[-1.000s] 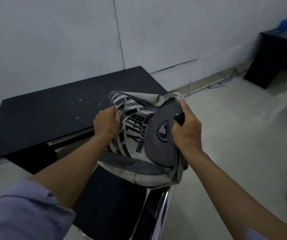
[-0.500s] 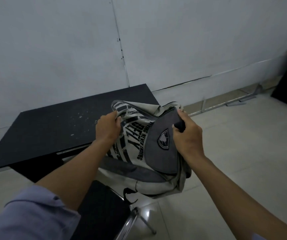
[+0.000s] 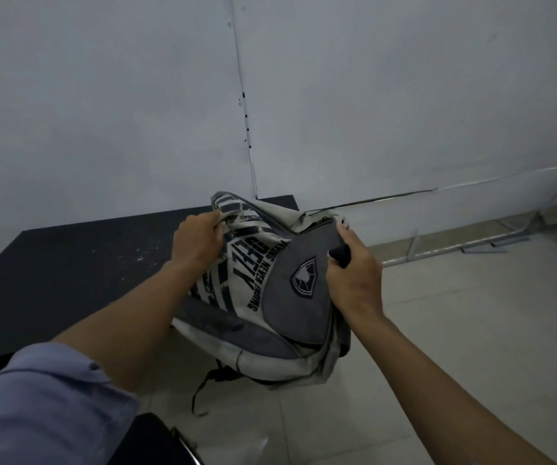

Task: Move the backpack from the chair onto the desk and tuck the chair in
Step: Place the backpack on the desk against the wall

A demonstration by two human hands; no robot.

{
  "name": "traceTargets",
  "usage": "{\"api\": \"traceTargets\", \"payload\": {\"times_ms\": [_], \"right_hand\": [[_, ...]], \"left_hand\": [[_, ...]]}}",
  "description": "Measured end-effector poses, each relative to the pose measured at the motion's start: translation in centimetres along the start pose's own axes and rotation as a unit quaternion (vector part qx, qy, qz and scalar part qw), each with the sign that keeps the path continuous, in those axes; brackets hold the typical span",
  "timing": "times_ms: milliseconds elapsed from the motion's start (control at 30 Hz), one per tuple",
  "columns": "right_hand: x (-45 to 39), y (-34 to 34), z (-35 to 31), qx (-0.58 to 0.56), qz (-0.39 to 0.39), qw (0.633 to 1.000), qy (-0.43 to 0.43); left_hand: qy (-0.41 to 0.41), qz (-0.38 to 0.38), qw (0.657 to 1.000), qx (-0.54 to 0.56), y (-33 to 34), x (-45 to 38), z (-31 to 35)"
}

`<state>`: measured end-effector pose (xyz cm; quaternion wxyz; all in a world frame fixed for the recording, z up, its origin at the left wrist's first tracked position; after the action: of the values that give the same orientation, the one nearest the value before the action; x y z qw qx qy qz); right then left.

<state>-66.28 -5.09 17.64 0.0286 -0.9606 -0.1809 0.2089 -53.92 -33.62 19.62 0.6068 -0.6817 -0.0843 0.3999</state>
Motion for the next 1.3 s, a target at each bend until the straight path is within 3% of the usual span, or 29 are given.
{"api": "traceTargets", "payload": {"times_ms": [433,700,800,1100,1300], "right_hand": [[-15.6,8.6,8.1,-0.040,0.041,0.998,-0.003],[-23.0,14.9,15.0,-0.046,0.019,0.997,0.063],[-25.0,17.0,17.2,-0.053,0.045,0.994,0.089],[-25.1,24.1,22.1,0.002,0.180,0.976,0.124],[-22.5,28.6,26.9,0.028,0.182,0.961,0.205]], "left_hand": [[0.047,0.012,0.999,-0.010,9.2,-19.3,-0.6],[0.061,-0.037,0.997,-0.022,18.5,-26.6,-3.1],[0.083,-0.058,0.995,-0.010,21.8,-29.8,-3.7],[0.208,-0.083,0.974,0.023,31.1,-39.7,-2.3],[0.284,-0.078,0.953,0.074,36.8,-42.0,-0.4]]}}
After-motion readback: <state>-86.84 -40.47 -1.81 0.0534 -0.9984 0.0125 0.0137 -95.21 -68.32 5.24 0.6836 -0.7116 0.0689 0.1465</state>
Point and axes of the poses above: each hand's wrist, its own x-axis away from the middle knuckle, its own y-axis out of the palm, z = x × y, the point moved 10 cm from there along -x, towards the middle knuckle, and after that the axes turned 15 degrees about -x, right-handed, at the moved point
